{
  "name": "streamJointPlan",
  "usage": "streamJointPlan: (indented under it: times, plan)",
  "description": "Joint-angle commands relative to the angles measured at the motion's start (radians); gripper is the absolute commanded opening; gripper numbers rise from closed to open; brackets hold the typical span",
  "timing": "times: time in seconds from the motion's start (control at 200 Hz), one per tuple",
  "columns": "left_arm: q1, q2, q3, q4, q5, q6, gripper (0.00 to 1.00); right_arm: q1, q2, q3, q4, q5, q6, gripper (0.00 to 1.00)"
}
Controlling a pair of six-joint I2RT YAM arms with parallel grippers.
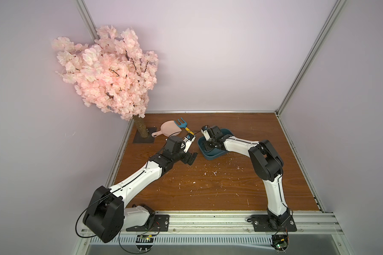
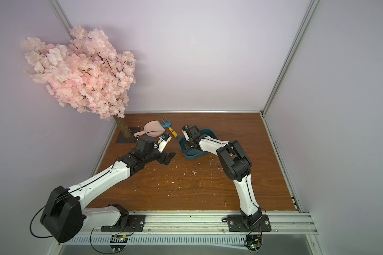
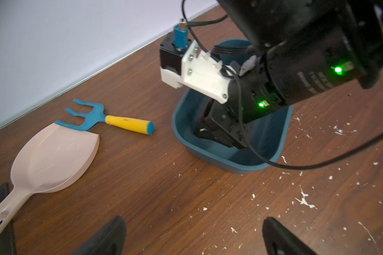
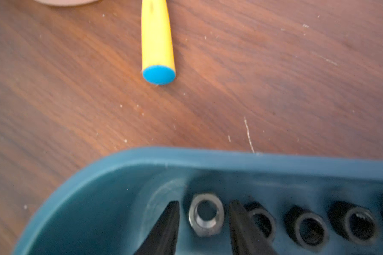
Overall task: Put the nuts on the desktop into the storage box
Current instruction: Place the nut in the storage box, then reset both arms
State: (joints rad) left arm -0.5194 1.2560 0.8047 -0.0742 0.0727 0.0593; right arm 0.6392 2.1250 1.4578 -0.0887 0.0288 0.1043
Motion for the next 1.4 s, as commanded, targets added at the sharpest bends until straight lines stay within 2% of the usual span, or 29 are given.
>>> streamJointPlan:
  times: [0.0, 0.135, 0.245, 0.405, 0.53, 0.546, 0.556, 0.566, 0.651, 0.781, 0.856, 0.921, 0.971, 1.041, 1.081, 1.256, 1.321, 1.396]
  plan:
    - [-0.004, -0.063, 0.026, 0.057, -0.065, -0.057, 1.0, 0.0, -0.115, -0.04, 0.07, 0.002, -0.023, 0.46]
    - [-0.004, -0.152, -0.035, 0.161, -0.138, -0.141, 1.0, 0.0, -0.214, -0.122, 0.142, 0.021, -0.022, 0.48]
    - [-0.004, -0.21, -0.134, 0.294, -0.206, -0.297, 0.99, 0.0, -0.332, -0.241, 0.257, 0.037, -0.016, 0.51]
    - [-0.006, -0.251, -0.278, 0.52, -0.243, -0.367, 0.99, -0.001, -0.542, -0.491, 0.519, 0.084, 0.02, 0.65]
    - [-0.012, -0.263, -0.378, 0.642, -0.359, -0.262, 0.99, 0.0, -0.727, -0.753, 0.78, 0.158, 0.067, 0.83]
    - [-0.013, -0.263, -0.391, 0.659, -0.372, -0.243, 0.99, 0.001, -0.746, -0.783, 0.818, 0.162, 0.069, 0.89]
    - [-0.013, -0.265, -0.399, 0.67, -0.38, -0.231, 0.99, 0.0, -0.761, -0.802, 0.843, 0.163, 0.069, 0.96]
    - [-0.013, -0.265, -0.408, 0.681, -0.388, -0.22, 0.99, 0.0, -0.772, -0.829, 0.867, 0.166, 0.067, 0.98]
    - [-0.013, -0.276, -0.464, 0.742, -0.456, -0.136, 0.99, -0.003, -0.887, -0.97, 0.972, 0.204, 0.071, 0.99]
    - [-0.011, -0.307, -0.538, 0.798, -0.573, -0.068, 0.99, -0.039, -1.07, -1.049, 0.804, 0.217, 0.064, 0.99]
    - [-0.009, -0.299, -0.595, 0.932, -0.642, 0.013, 0.99, -0.074, -1.168, -1.116, 0.77, 0.264, 0.104, 0.99]
    - [0.02, -0.276, -0.616, 0.974, -0.673, 0.057, 0.99, -0.135, -1.246, -1.165, 0.711, 0.296, 0.161, 0.99]
    - [0.069, -0.255, -0.614, 0.954, -0.658, 0.038, 0.99, -0.195, -1.295, -1.186, 0.658, 0.294, 0.176, 0.99]
    - [0.16, -0.237, -0.623, 0.935, -0.556, -0.006, 0.99, -0.273, -1.338, -1.209, 0.613, 0.305, 0.187, 0.99]
    - [0.194, -0.217, -0.637, 0.962, -0.538, -0.008, 1.0, -0.318, -1.347, -1.225, 0.613, 0.305, 0.19, 0.99]
    - [0.229, -0.047, -0.682, 1.213, -0.541, 0.139, 0.99, -0.516, -1.239, -1.231, 0.604, 0.273, 0.22, 0.99]
    - [0.269, 0.036, -0.657, 1.231, -0.474, 0.132, 0.99, -0.552, -1.196, -1.231, 0.687, 0.221, 0.148, 0.99]
    - [0.326, 0.115, -0.643, 1.282, -0.344, 0.109, 1.0, -0.555, -1.134, -1.266, 0.848, 0.26, 0.077, 0.99]
